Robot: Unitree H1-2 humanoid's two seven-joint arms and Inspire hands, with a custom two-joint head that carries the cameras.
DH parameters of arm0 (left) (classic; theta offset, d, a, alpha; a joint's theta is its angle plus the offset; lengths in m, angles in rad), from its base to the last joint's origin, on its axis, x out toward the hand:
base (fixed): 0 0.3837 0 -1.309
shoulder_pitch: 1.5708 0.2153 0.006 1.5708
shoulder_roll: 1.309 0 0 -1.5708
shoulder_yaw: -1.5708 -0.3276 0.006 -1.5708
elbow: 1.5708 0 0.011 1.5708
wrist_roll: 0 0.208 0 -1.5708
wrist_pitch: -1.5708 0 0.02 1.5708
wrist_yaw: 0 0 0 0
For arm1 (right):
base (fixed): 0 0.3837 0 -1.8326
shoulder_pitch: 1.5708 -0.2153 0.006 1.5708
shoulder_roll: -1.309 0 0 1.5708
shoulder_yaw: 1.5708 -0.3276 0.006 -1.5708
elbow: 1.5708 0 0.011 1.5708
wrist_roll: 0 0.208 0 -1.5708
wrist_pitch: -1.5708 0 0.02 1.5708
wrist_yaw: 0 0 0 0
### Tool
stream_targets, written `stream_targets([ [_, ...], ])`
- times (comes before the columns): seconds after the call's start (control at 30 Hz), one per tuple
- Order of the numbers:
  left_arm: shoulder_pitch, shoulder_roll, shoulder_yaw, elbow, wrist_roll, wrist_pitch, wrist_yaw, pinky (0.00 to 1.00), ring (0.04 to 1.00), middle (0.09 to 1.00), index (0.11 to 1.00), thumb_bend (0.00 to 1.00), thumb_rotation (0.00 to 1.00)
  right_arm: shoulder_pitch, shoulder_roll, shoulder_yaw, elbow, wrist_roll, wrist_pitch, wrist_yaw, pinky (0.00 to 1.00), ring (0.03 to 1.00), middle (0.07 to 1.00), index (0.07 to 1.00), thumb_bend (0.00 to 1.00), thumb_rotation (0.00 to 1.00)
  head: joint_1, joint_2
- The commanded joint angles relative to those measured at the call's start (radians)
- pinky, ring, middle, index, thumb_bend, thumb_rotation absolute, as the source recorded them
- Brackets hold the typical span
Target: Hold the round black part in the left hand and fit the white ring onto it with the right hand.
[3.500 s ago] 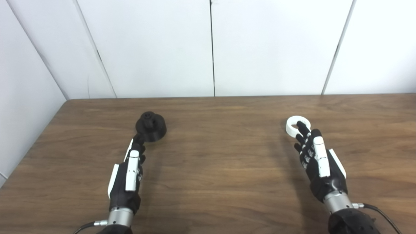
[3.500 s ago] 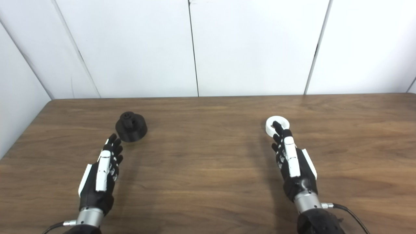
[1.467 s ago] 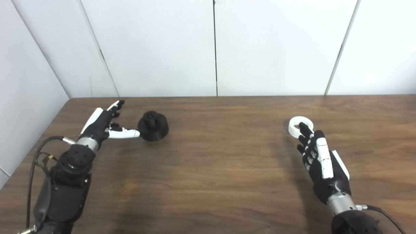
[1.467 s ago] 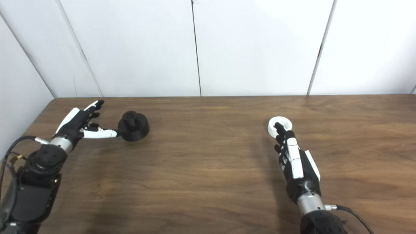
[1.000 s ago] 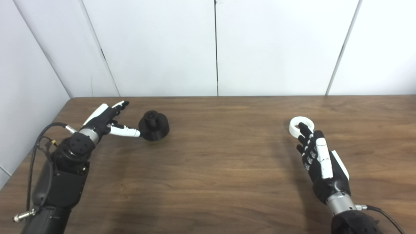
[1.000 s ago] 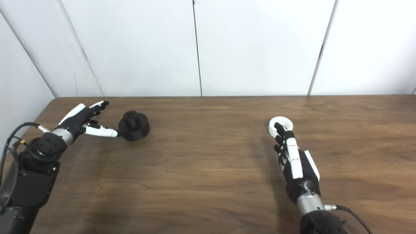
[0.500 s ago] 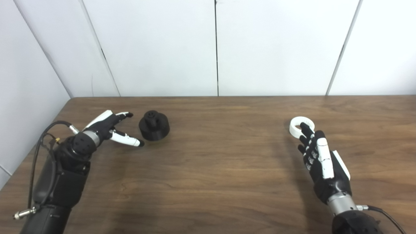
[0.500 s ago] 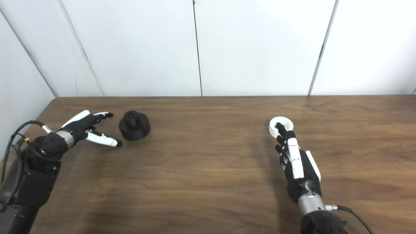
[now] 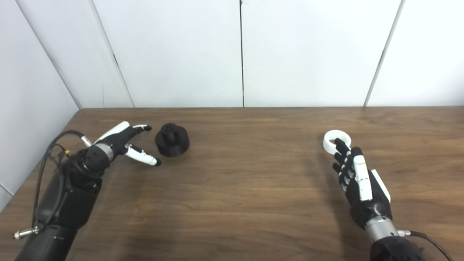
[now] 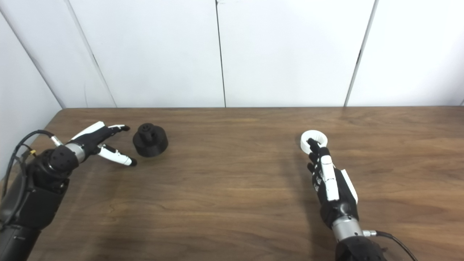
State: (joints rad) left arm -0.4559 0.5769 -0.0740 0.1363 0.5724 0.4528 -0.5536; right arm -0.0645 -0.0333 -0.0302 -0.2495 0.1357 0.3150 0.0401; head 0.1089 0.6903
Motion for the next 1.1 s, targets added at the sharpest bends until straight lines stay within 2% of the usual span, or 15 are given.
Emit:
stream_targets([
  [0.0, -0.063, 0.048, -0.003, -0.026, -0.003, -0.033, 0.038, 1.00, 1.000, 1.000, 0.892, 1.00, 0.20, -0.019, 0.009, 0.002, -0.030, 0.005, -0.031, 0.003, 1.00, 1.000, 0.989, 0.937, 0.51, 1.00, 0.001, -0.001],
  [0.23, -0.073, 0.042, -0.019, -0.014, -0.013, -0.028, 0.067, 1.00, 1.000, 1.000, 0.890, 1.00, 0.19, -0.015, 0.012, 0.002, -0.024, 0.005, -0.041, 0.003, 1.00, 1.000, 0.988, 0.938, 0.51, 1.00, -0.004, -0.005],
  [0.53, -0.113, 0.038, -0.054, 0.024, -0.014, 0.004, 0.067, 0.99, 1.000, 1.000, 0.942, 1.00, 0.23, -0.009, 0.016, 0.002, -0.022, 0.000, -0.043, 0.000, 1.00, 1.000, 0.986, 0.934, 0.51, 1.00, -0.010, -0.013],
  [0.87, -0.154, 0.035, -0.083, 0.079, -0.024, -0.006, 0.079, 1.00, 1.000, 1.000, 0.958, 1.00, 0.24, 0.005, 0.023, 0.001, -0.029, -0.003, -0.049, -0.002, 1.00, 1.000, 0.980, 0.931, 0.51, 1.00, -0.018, -0.019],
  [1.07, -0.181, 0.035, -0.110, 0.115, -0.018, -0.003, 0.077, 0.96, 1.000, 1.000, 0.961, 1.00, 0.26, 0.012, 0.019, 0.001, -0.033, -0.010, -0.051, -0.004, 1.00, 1.000, 0.981, 0.935, 0.53, 1.00, -0.022, -0.019],
])
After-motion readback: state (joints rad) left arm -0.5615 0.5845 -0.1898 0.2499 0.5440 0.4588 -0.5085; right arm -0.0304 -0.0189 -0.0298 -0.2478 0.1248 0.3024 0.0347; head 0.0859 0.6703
